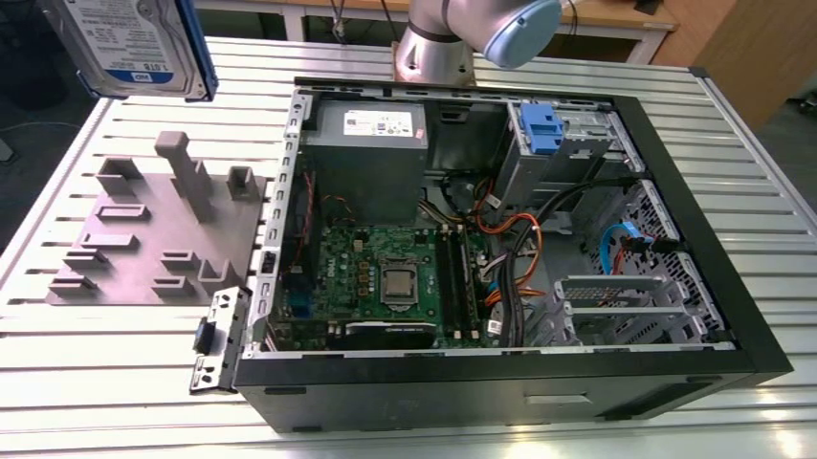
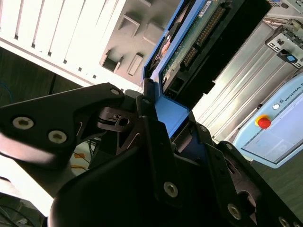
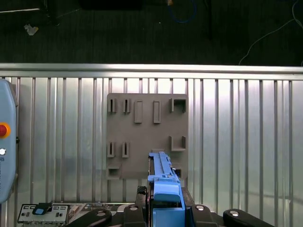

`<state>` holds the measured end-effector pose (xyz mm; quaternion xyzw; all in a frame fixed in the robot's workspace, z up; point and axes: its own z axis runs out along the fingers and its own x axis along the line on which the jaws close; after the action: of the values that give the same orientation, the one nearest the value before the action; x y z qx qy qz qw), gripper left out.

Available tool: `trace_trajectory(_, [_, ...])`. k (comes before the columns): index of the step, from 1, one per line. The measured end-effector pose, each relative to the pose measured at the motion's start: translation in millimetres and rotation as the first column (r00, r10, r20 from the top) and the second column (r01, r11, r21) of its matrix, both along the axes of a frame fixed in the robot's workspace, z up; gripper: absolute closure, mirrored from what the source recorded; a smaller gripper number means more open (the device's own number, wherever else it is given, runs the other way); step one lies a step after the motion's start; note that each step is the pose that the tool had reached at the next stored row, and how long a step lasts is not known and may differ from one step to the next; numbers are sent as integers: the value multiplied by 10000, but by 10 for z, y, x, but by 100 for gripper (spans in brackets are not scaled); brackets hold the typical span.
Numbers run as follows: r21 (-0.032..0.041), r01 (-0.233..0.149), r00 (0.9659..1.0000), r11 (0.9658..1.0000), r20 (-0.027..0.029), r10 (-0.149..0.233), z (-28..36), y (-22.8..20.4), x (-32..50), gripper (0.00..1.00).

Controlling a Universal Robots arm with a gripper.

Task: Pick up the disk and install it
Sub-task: 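Pick up the disk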

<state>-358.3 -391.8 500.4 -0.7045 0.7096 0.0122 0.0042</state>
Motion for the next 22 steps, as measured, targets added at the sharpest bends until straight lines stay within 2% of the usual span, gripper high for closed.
trace_trajectory(2, [0,0,10000,10000,0,0,0,-12,15,64])
trace_trajectory(6, [0,0,10000,10000,1,0,0,-13,95,64])
trace_trajectory(9, [-1,0,10000,10000,0,0,0,-18,116,64])
trace_trajectory(16, [-4,1,10000,10000,0,-1,0,-118,127,64])
trace_trajectory(22, [-4,1,10000,10000,0,-1,0,-129,182,64])
